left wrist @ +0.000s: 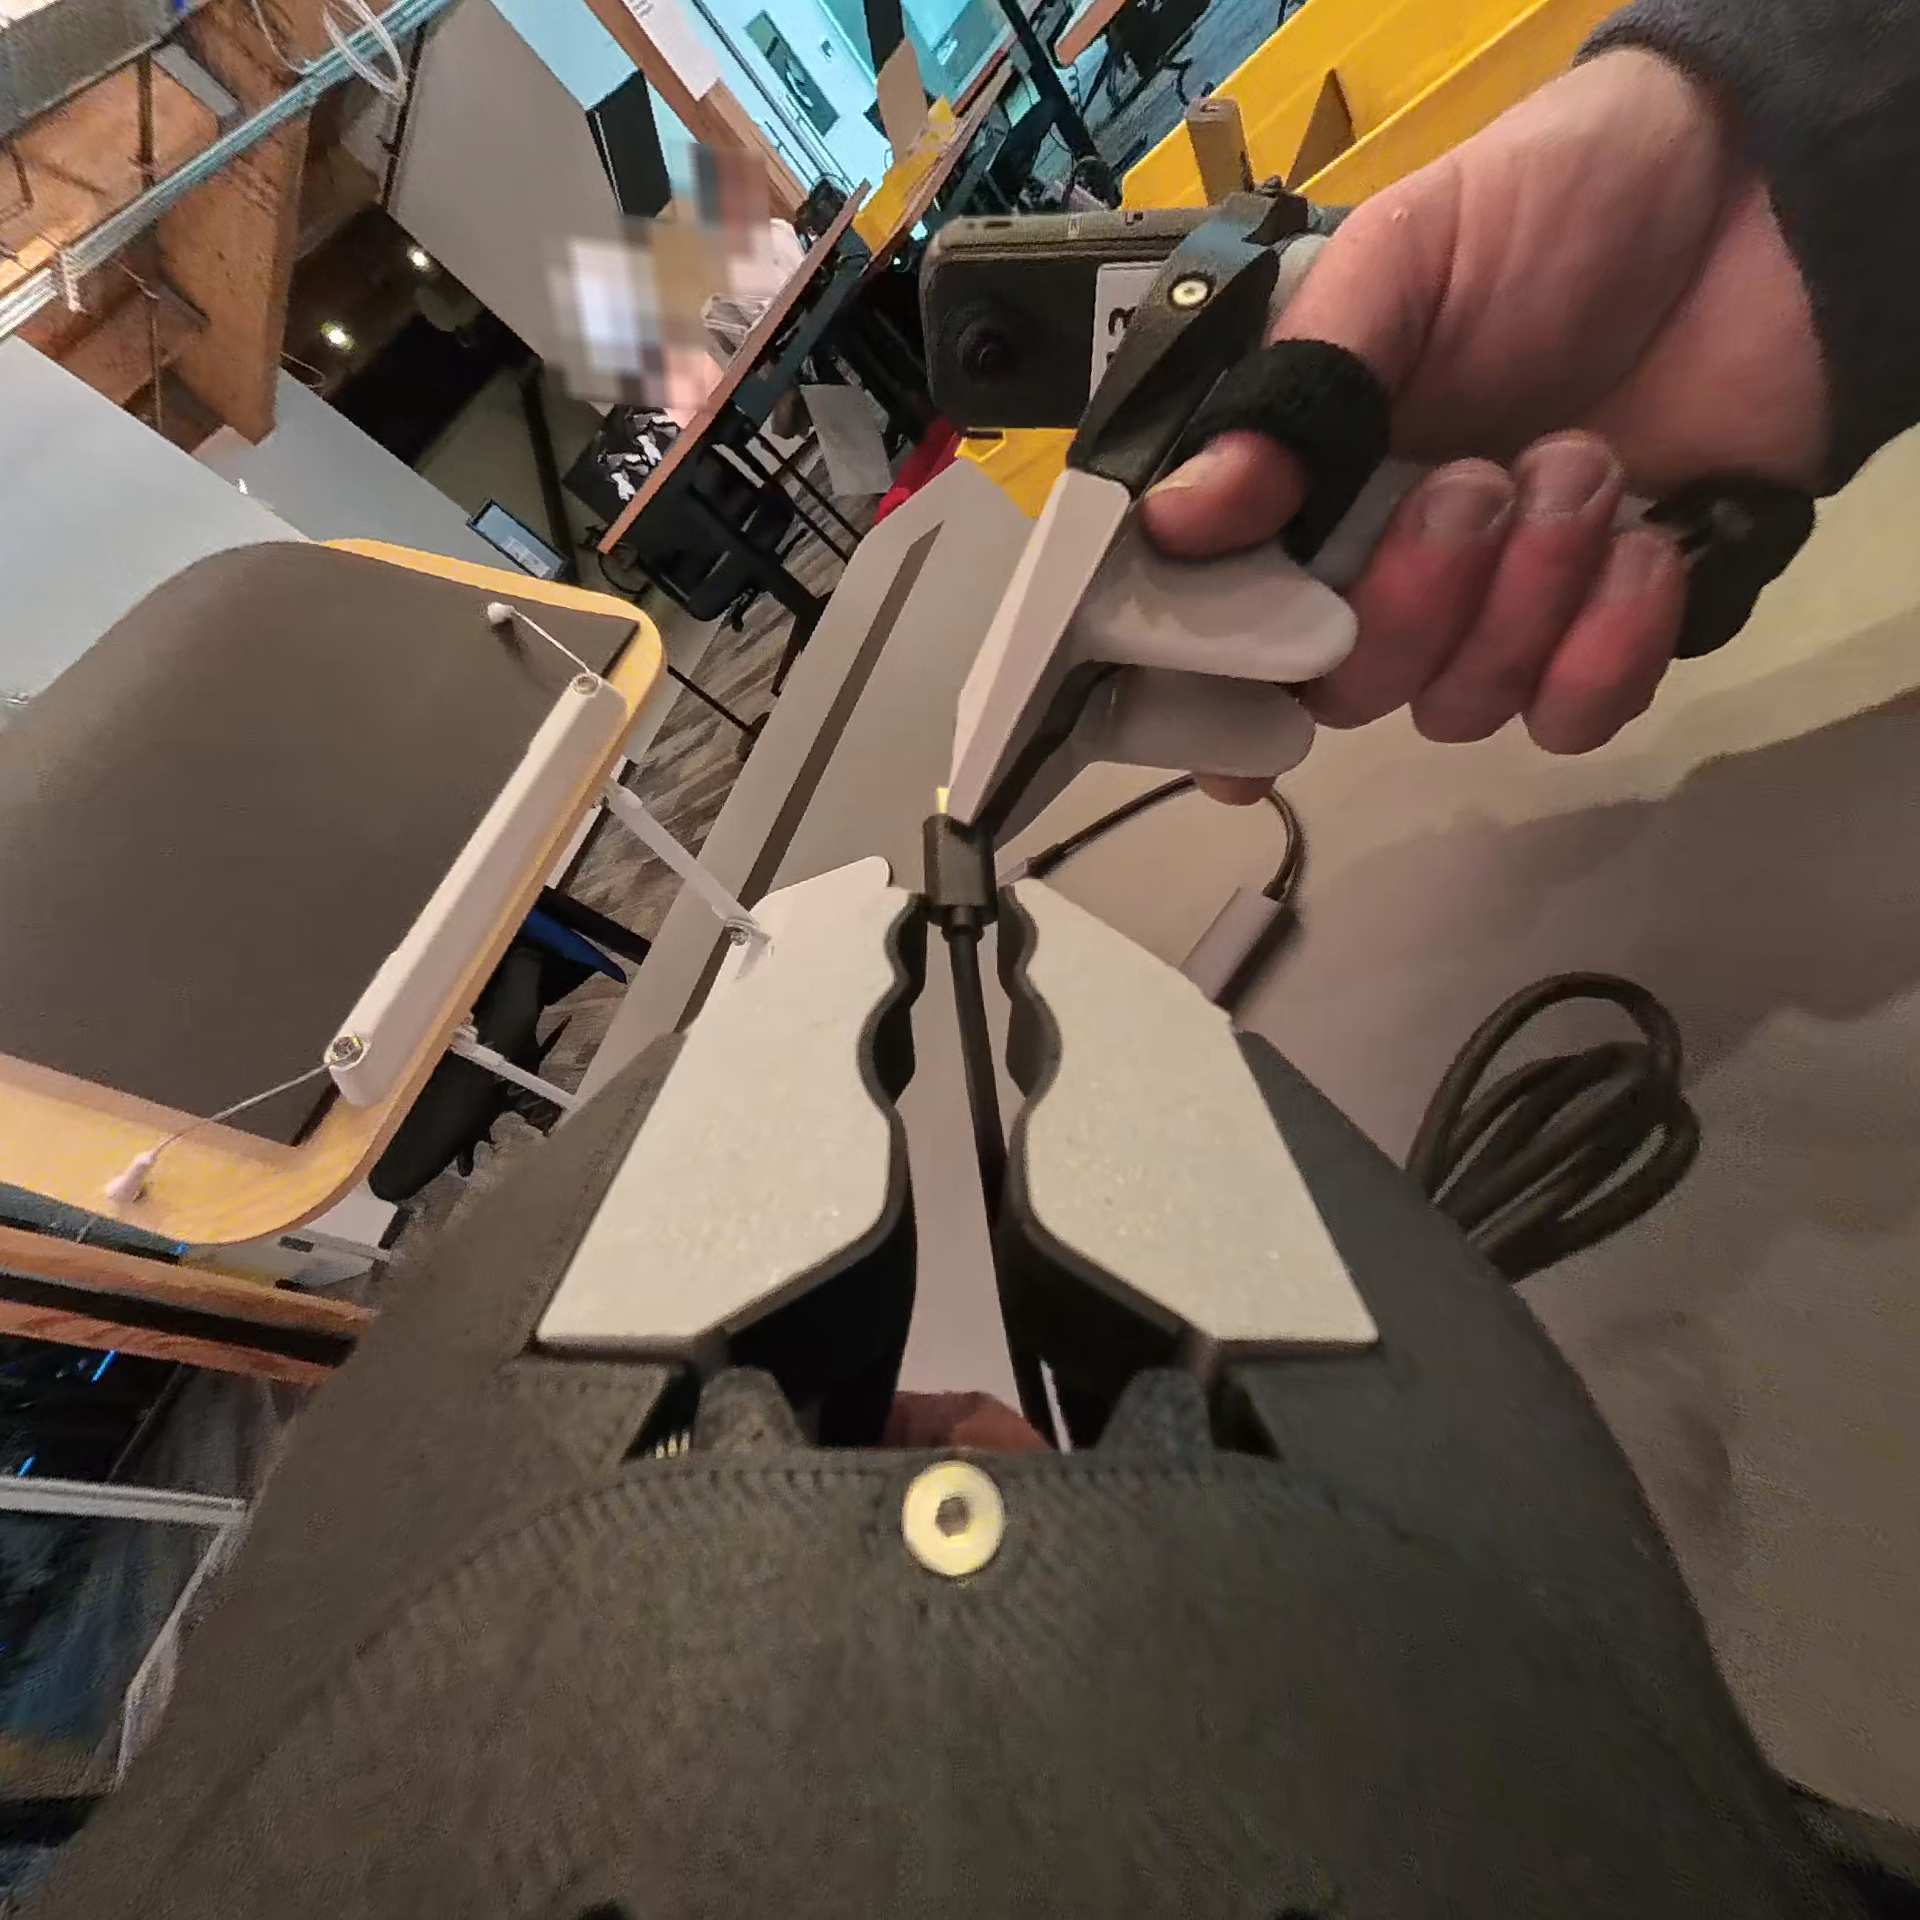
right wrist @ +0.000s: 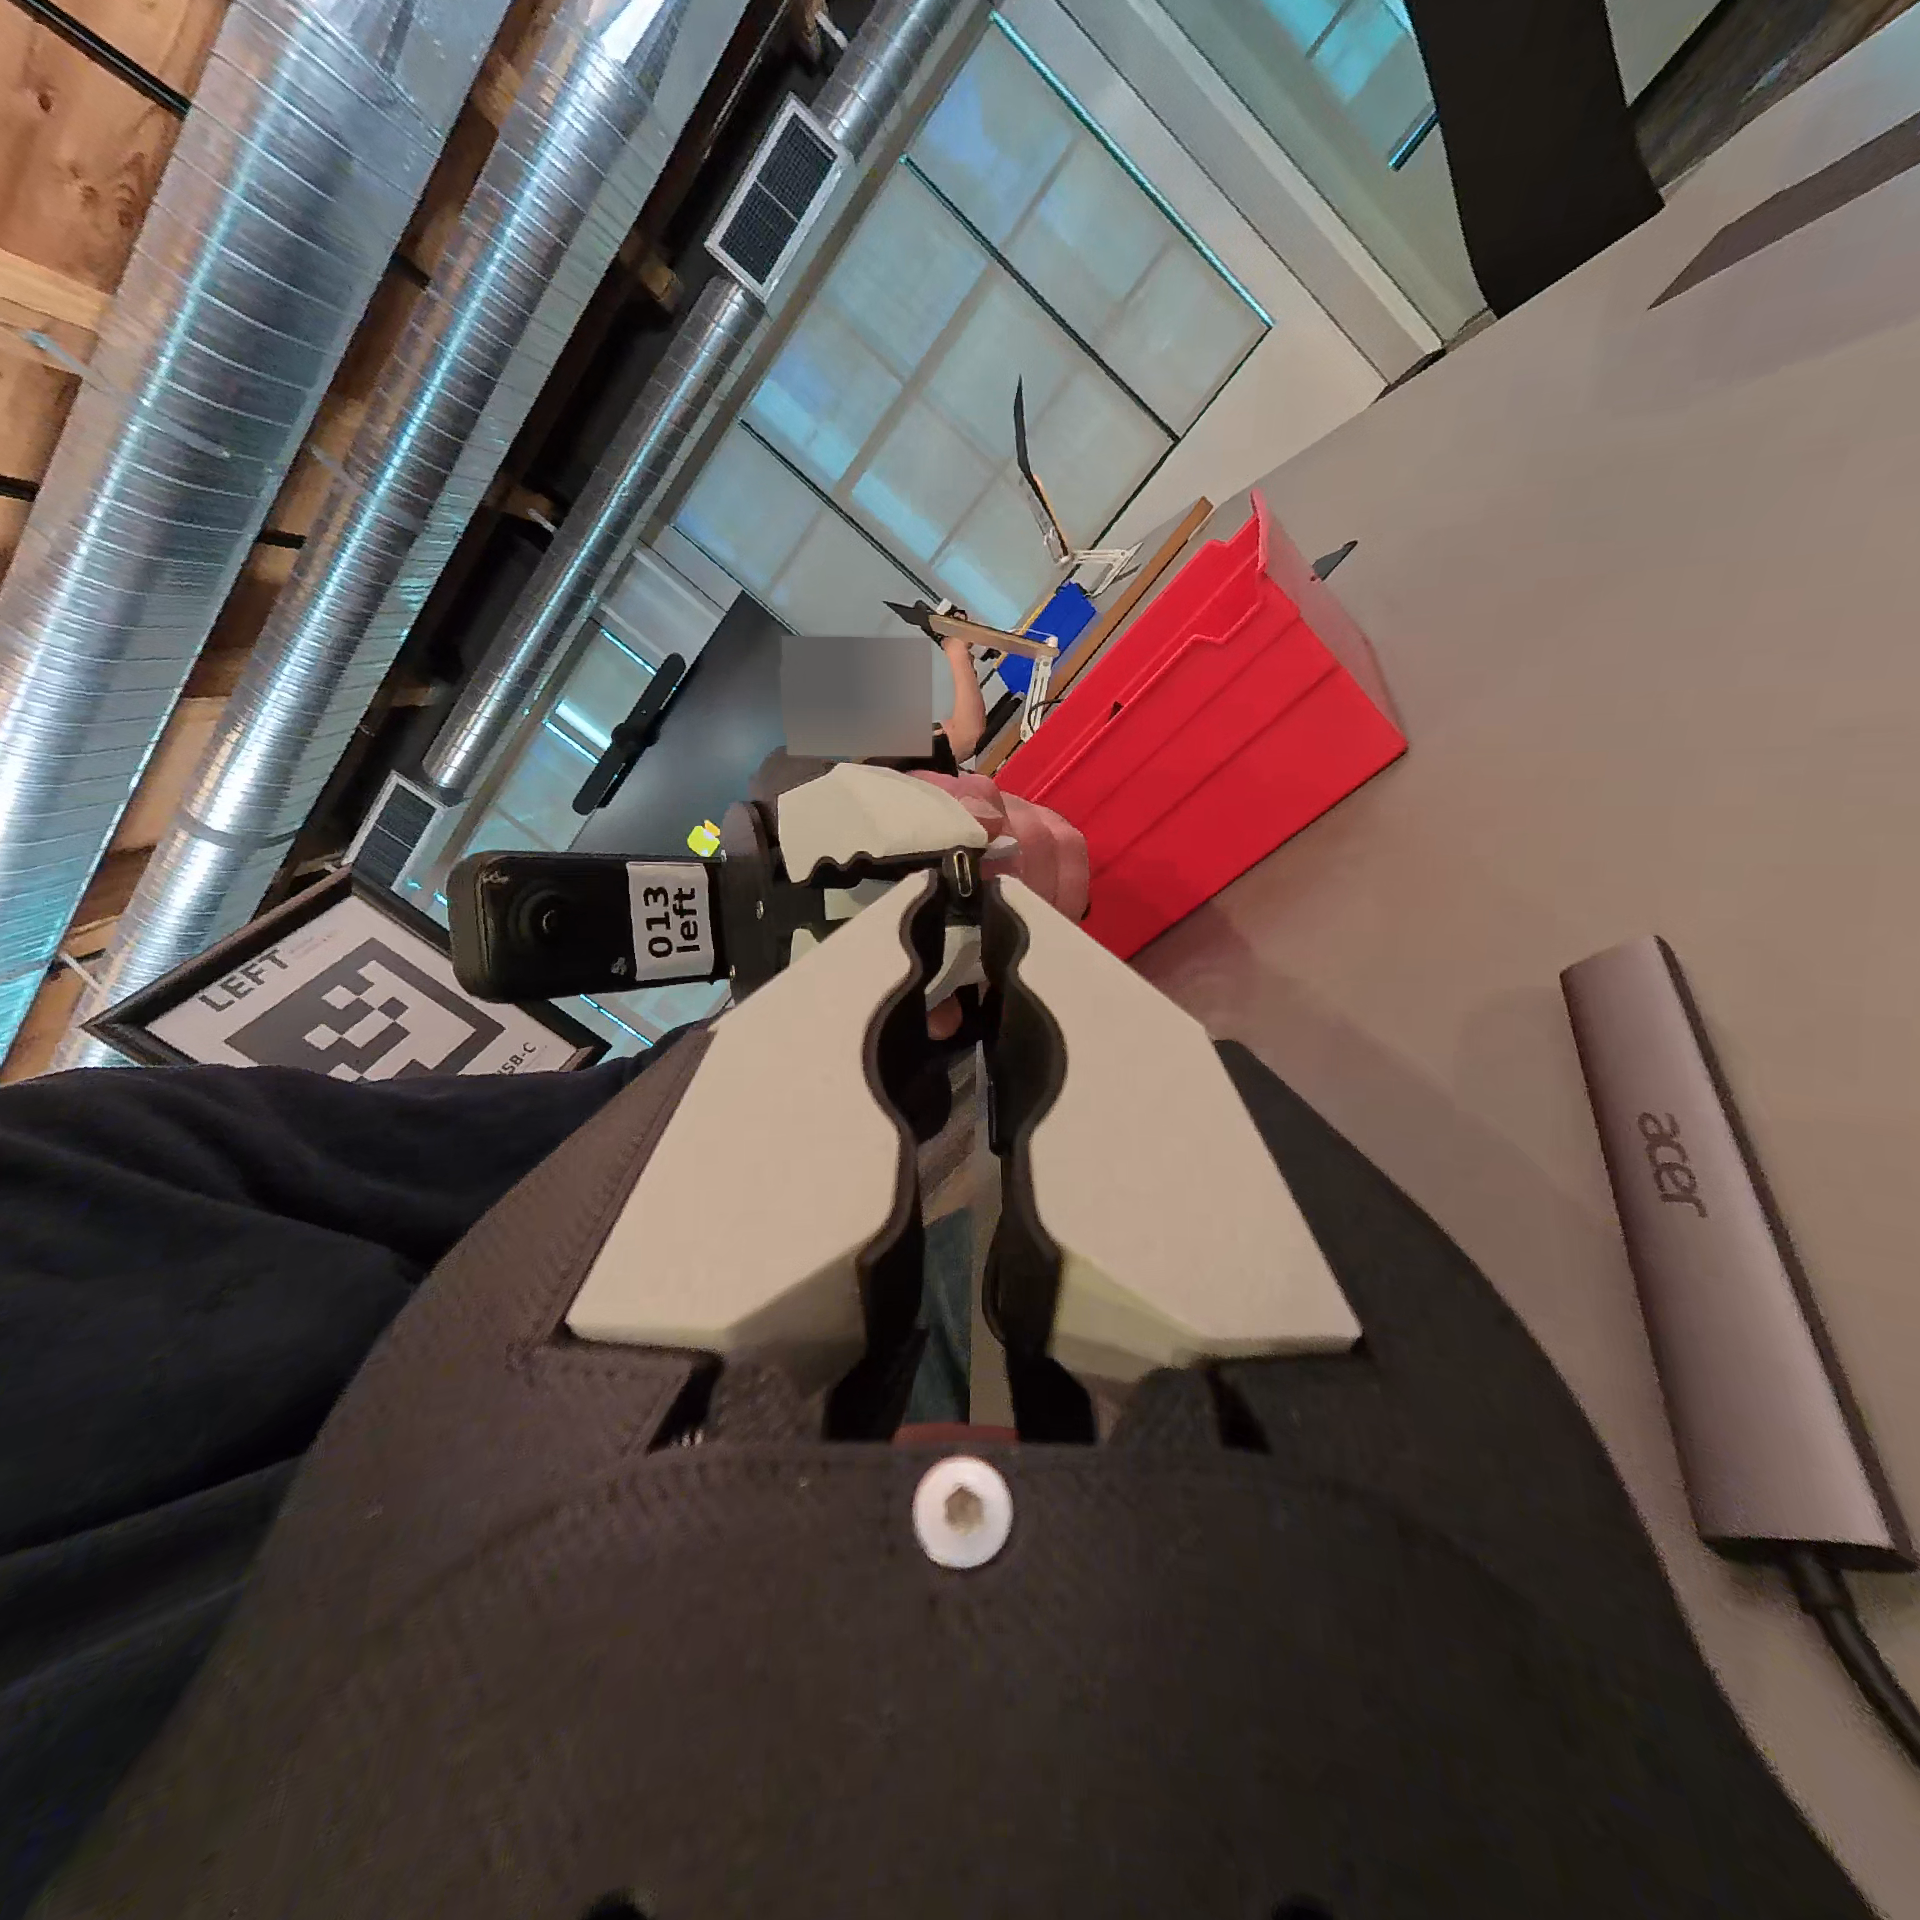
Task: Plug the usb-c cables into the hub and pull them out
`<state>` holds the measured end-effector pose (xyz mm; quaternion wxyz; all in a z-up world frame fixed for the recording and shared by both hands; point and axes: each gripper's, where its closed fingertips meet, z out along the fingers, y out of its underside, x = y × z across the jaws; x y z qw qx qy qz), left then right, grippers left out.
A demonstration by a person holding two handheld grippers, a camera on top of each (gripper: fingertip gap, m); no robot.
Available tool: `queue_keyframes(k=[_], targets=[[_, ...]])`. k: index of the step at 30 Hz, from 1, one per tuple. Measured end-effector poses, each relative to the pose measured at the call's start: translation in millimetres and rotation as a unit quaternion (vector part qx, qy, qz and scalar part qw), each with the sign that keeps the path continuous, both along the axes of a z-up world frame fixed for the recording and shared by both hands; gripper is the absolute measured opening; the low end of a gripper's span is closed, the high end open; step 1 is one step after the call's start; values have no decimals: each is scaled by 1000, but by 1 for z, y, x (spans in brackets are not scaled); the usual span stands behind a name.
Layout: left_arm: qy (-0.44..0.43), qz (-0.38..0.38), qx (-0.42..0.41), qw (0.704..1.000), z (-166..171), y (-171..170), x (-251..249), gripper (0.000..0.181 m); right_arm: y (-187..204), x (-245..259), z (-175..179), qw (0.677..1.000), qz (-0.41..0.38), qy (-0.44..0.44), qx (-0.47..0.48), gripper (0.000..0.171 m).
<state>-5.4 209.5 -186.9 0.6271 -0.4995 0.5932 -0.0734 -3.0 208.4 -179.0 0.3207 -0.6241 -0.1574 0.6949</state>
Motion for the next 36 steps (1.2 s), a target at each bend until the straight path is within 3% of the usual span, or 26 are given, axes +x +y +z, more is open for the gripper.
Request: queue_keyframes(k=[7,9,11,13,18,22,26,32,36], targets=[[8,-8,-38,999,2,-4,-3,12,-4,-3,3,1000,13,14,5,3],[15,-9,-52,998,3,-5,-5,12,-6,-5,6,999,3,-15,48,9],[21,-16,-86,996,2,-7,-8,12,-4,-5,11,993,-16,-54,100,28],[29,-16,-111,993,3,-9,-13,12,-1,0,10,975,-46,-123,180,28],[64,-28,-170,983,-3,-18,-20,12,-15,-5,11,874,-68,-267,401,26],[82,-28,-197,976,-12,-20,-22,12,-29,-19,11,745,-67,-365,554,23],[105,-42,-217,969,-20,-27,-21,12,-28,-22,-2,619,-61,-458,634,20],[141,-45,-245,958,-26,-31,-25,12,-32,-29,-15,515,-33,-510,688,11],[150,-45,-260,953,-29,-33,-29,12,-33,-32,-19,511,-25,-518,685,7]])
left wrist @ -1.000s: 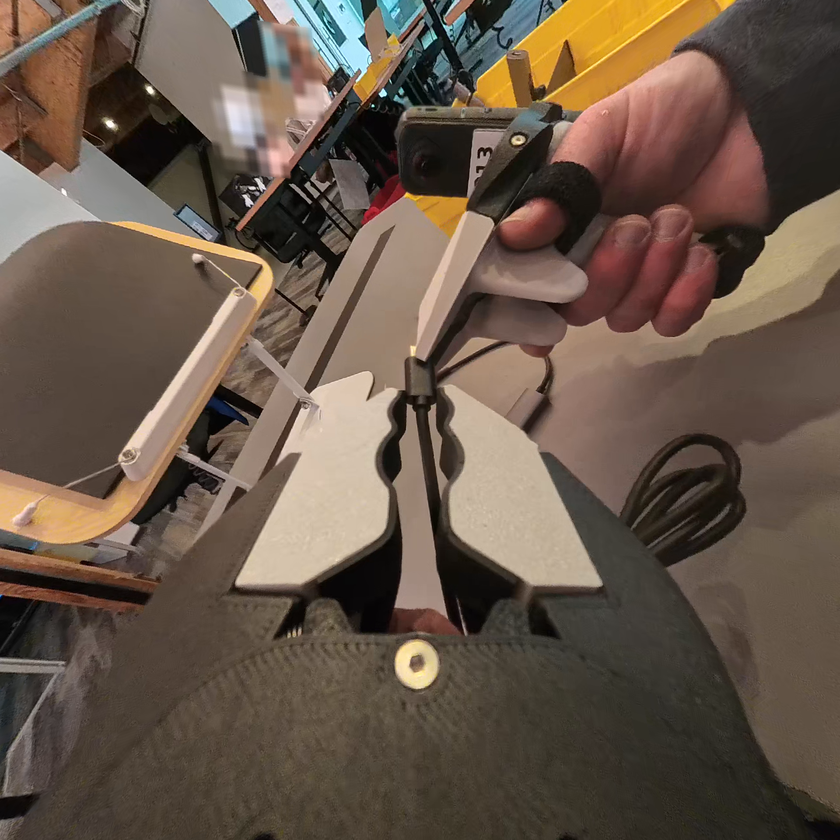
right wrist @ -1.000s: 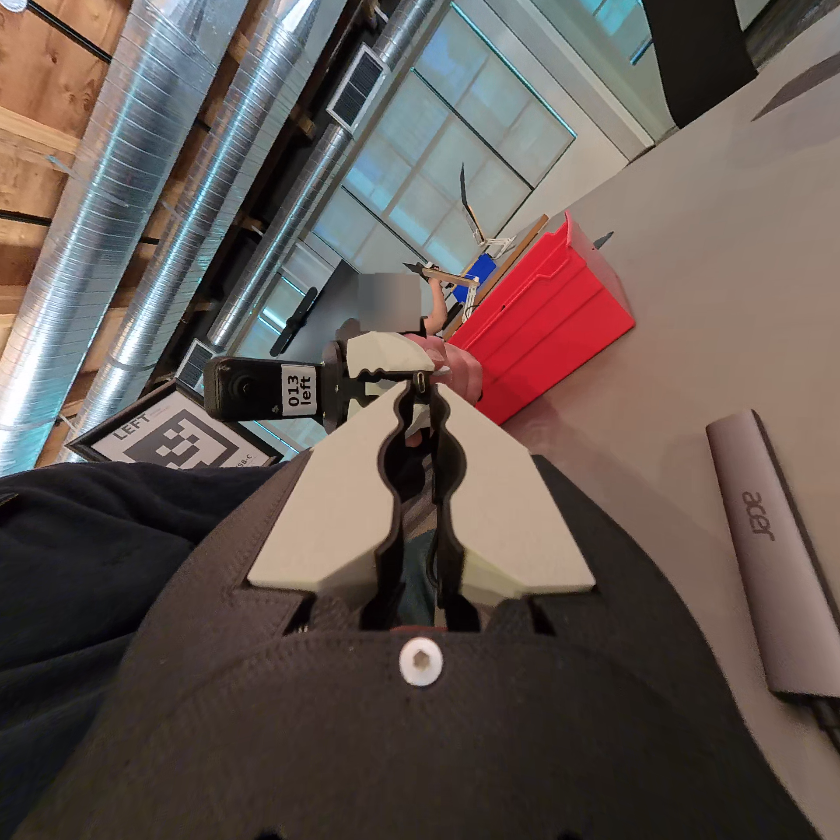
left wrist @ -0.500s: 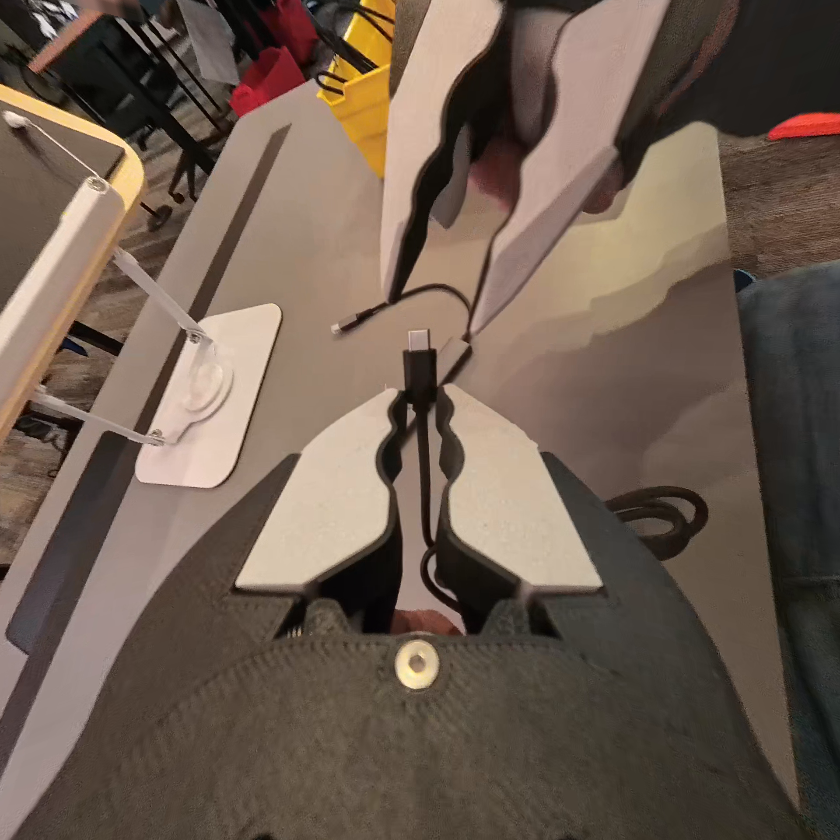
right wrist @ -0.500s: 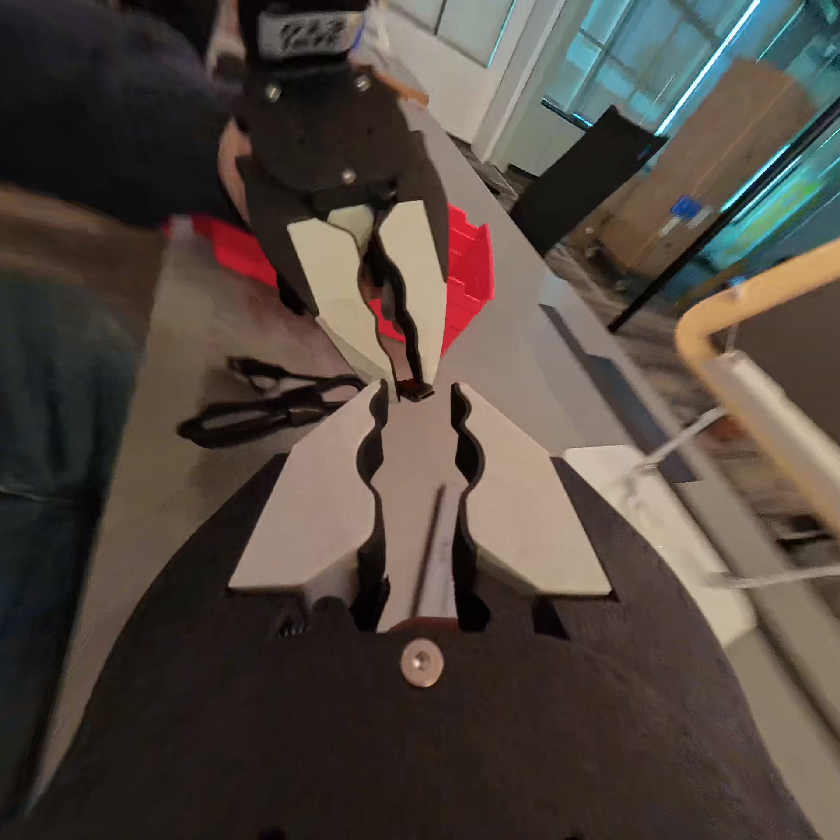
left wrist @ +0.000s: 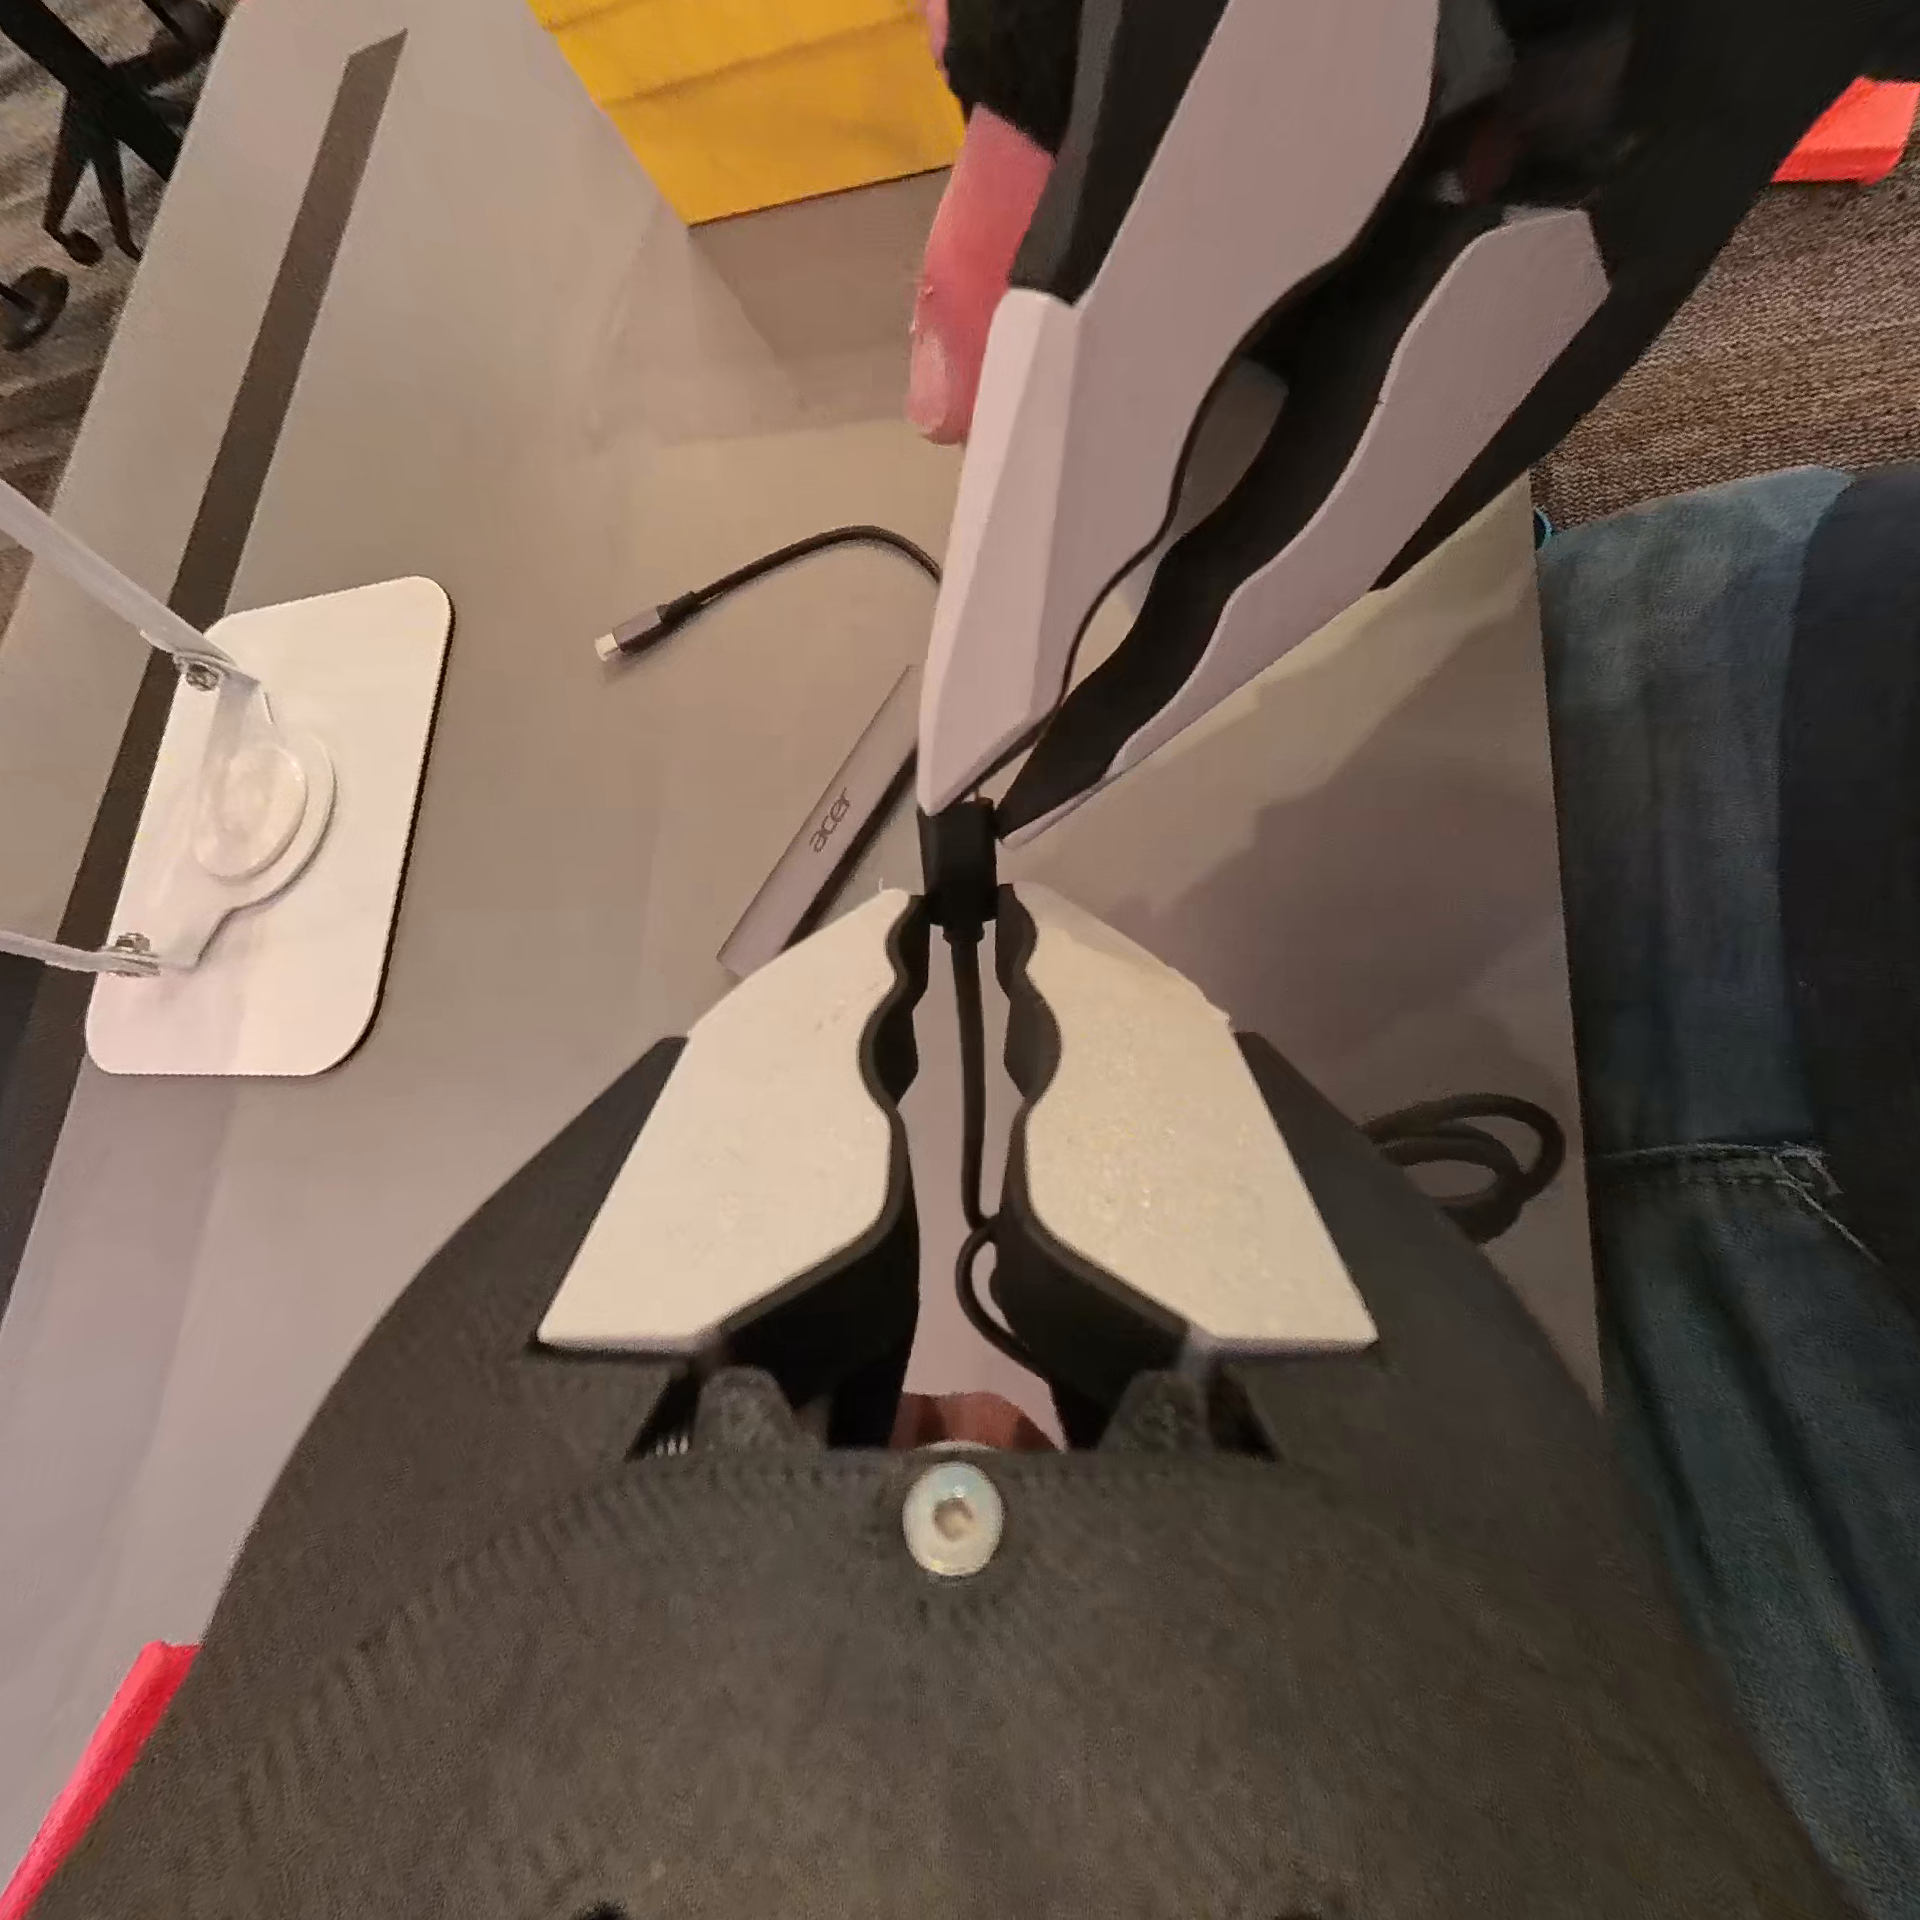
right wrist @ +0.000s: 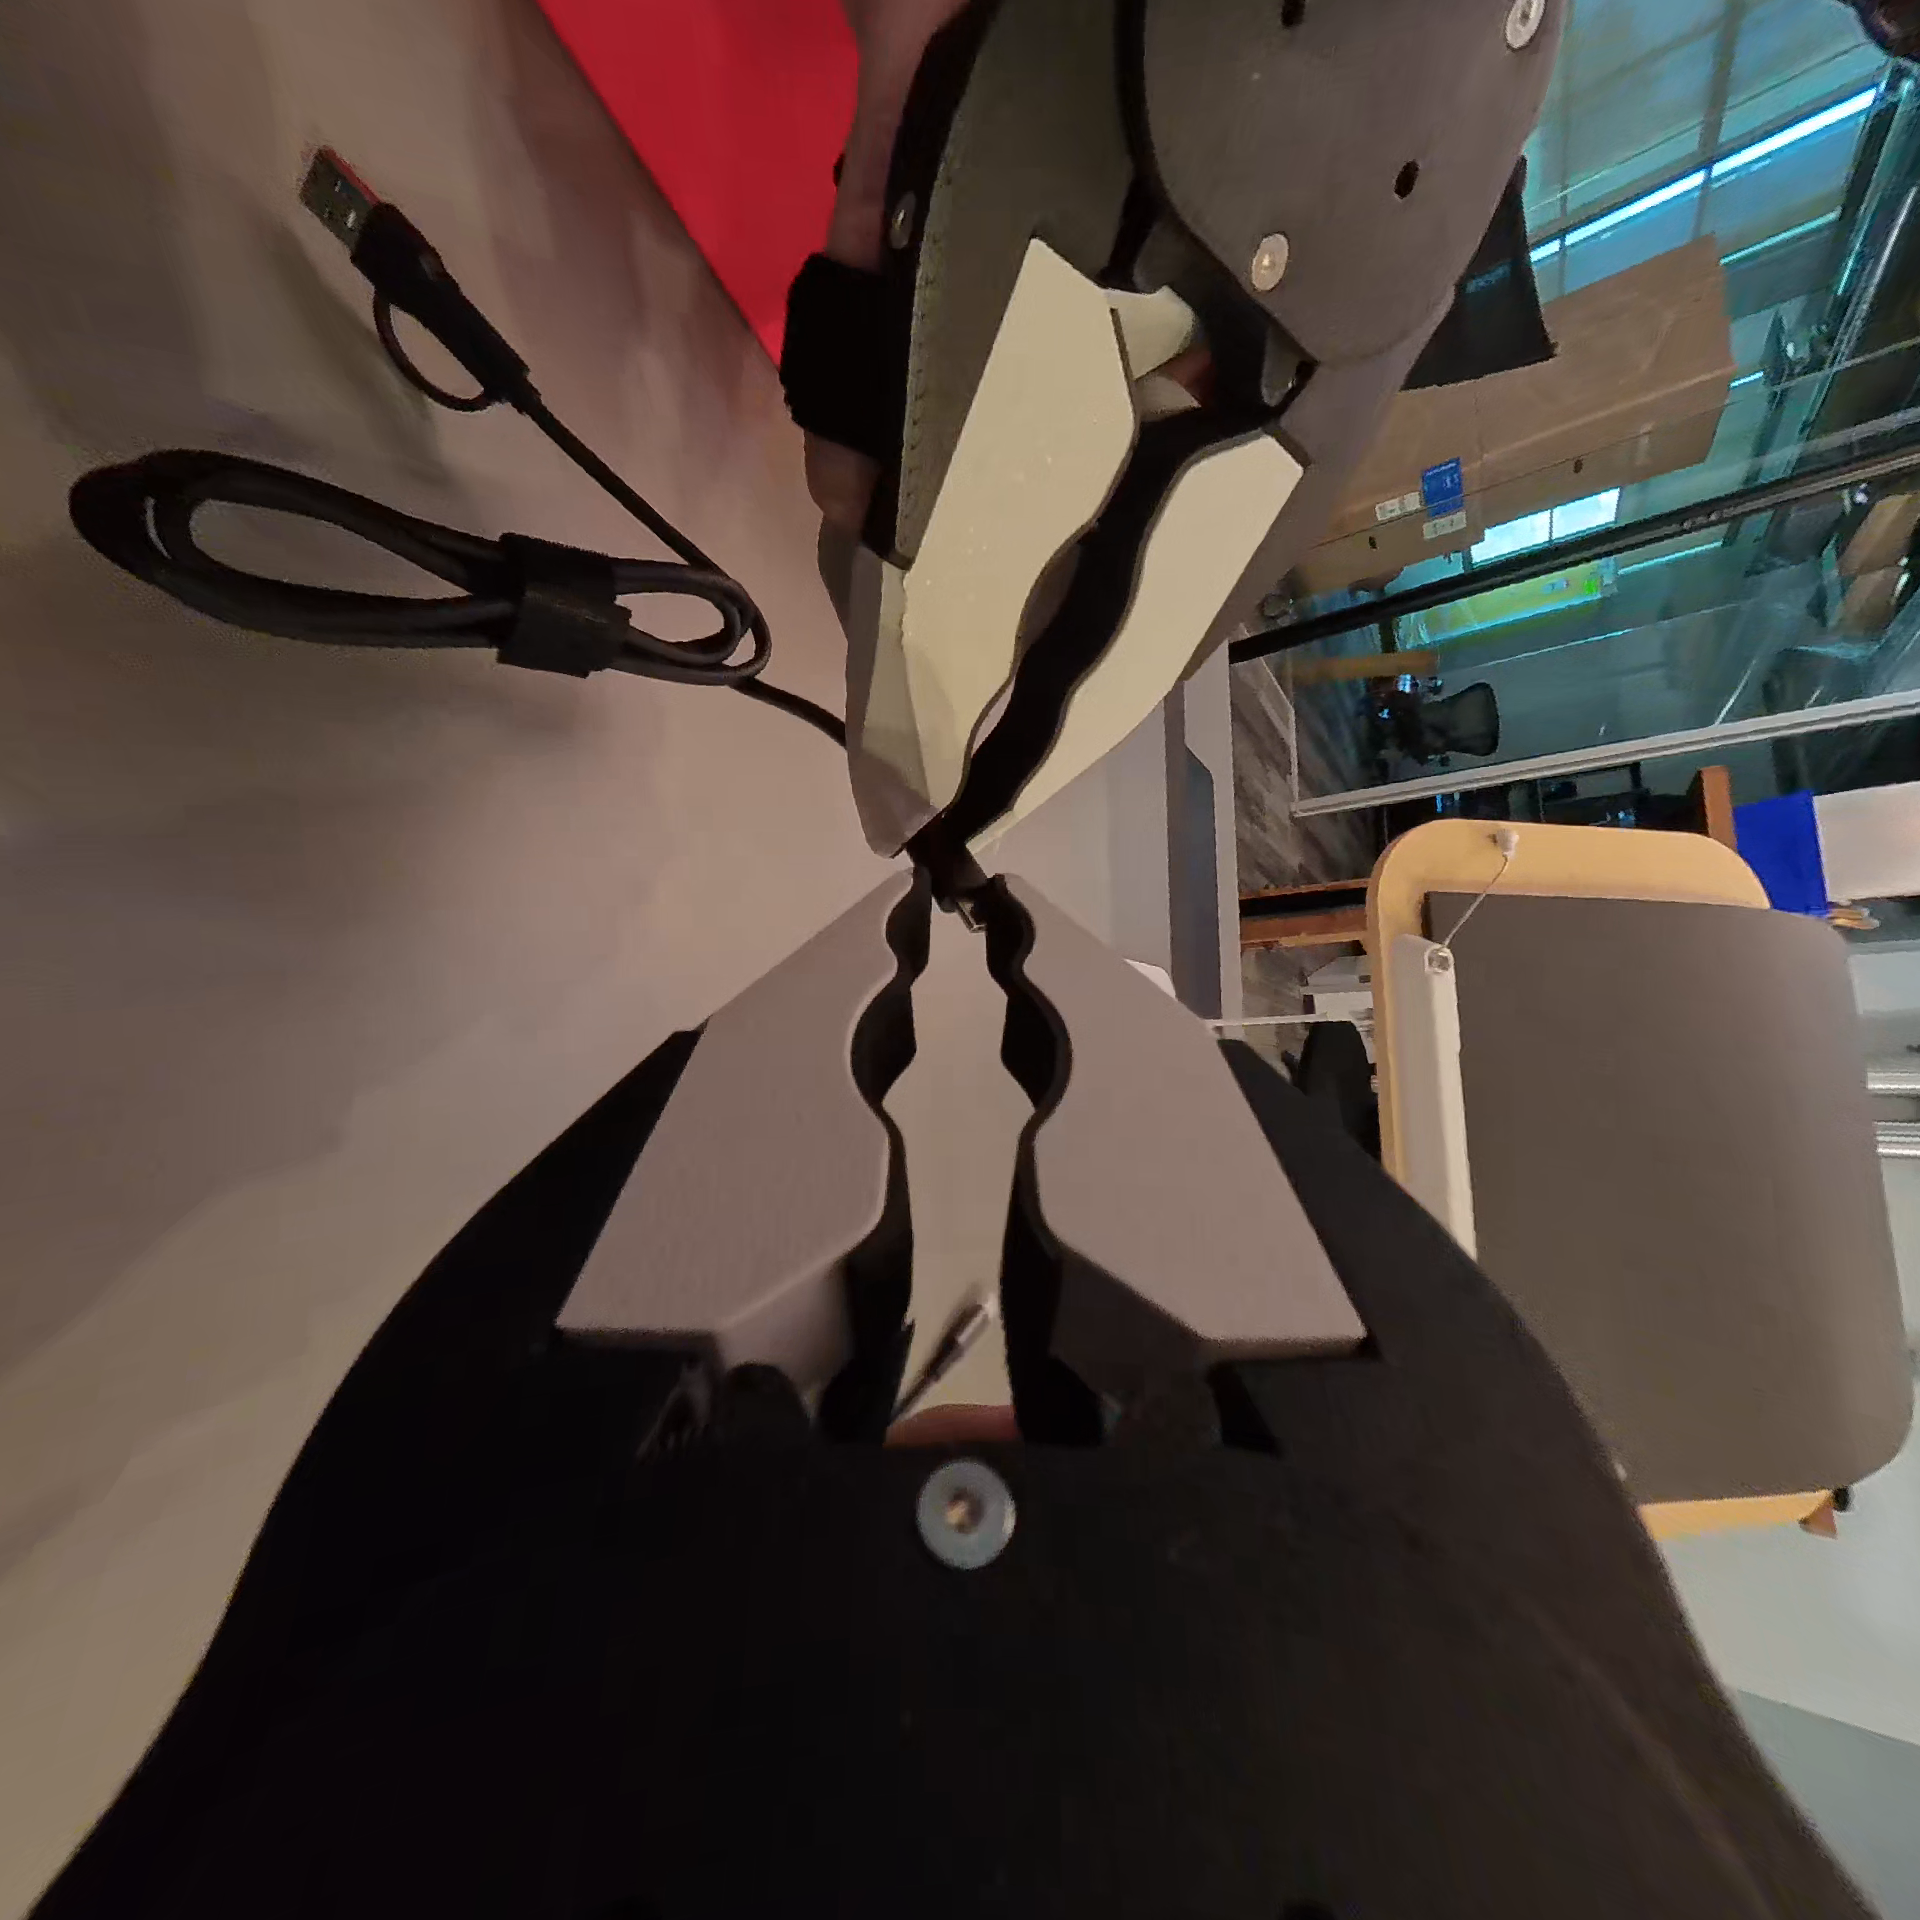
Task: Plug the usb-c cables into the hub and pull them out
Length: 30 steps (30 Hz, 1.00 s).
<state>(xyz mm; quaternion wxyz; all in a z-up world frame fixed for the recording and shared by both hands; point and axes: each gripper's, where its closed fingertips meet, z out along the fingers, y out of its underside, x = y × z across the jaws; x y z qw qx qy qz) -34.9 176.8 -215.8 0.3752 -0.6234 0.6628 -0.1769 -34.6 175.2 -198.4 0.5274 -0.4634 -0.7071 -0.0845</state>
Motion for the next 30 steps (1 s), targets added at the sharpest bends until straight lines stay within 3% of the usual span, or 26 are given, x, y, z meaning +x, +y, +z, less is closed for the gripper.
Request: queue_keyframes(k=[7,14,18,23,30], targets=[[-30,-1,-12,999,9,-1,-2,12,-2,0,9,988,14,125,-91,4],[-76,-8,-36,996,14,-4,1,12,-3,-1,25,955,31,240,-169,0],[-64,-15,-39,997,7,-7,5,12,-1,2,23,960,27,229,-158,0],[-43,-18,-53,997,2,-11,4,12,-2,13,12,994,15,94,-59,12],[-8,-19,-91,996,-10,-16,3,12,-14,-1,1,999,35,-9,8,20]])
